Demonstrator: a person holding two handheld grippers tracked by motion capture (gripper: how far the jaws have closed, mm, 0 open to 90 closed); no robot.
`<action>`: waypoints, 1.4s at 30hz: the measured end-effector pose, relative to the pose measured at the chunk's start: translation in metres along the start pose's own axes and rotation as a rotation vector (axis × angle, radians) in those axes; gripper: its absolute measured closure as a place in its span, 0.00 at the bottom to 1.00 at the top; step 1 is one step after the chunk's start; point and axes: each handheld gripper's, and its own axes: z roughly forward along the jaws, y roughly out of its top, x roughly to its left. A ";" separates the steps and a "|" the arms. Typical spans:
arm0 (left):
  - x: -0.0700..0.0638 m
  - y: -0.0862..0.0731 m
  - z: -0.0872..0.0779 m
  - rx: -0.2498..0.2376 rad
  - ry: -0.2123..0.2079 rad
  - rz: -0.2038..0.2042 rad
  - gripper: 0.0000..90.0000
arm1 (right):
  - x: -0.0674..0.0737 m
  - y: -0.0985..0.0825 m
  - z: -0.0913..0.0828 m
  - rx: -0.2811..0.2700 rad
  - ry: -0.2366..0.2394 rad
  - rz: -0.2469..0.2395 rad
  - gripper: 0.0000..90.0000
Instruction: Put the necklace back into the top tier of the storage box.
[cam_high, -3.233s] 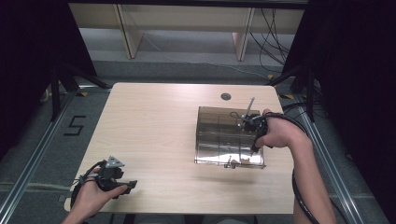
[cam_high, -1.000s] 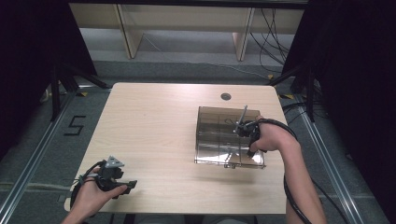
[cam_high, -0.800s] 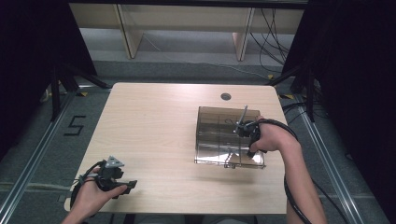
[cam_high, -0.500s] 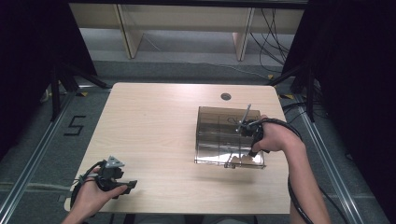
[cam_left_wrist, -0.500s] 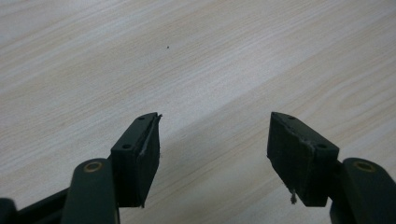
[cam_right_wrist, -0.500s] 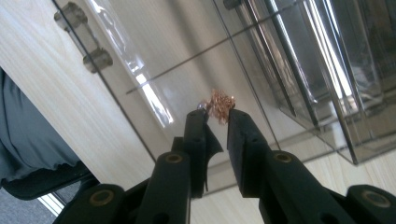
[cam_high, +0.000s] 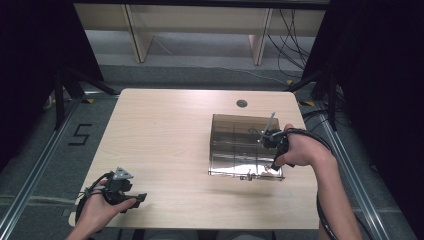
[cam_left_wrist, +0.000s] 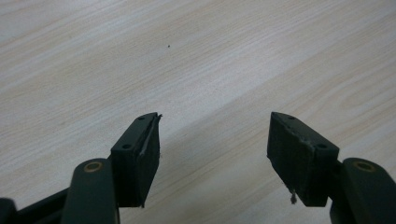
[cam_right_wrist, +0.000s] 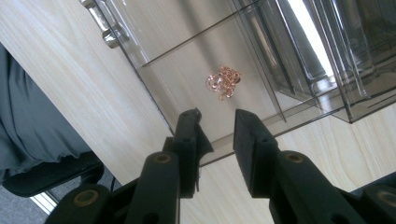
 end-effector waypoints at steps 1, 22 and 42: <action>0.000 0.000 0.000 0.000 0.000 0.000 0.38 | 0.000 0.000 0.000 0.000 0.000 0.000 0.79; 0.001 -0.001 0.001 0.005 0.011 0.005 0.38 | 0.007 -0.034 0.000 -0.025 -0.016 0.030 0.74; 0.000 -0.001 0.001 0.011 0.004 0.008 0.38 | 0.005 -0.084 0.028 -0.021 0.016 0.081 0.71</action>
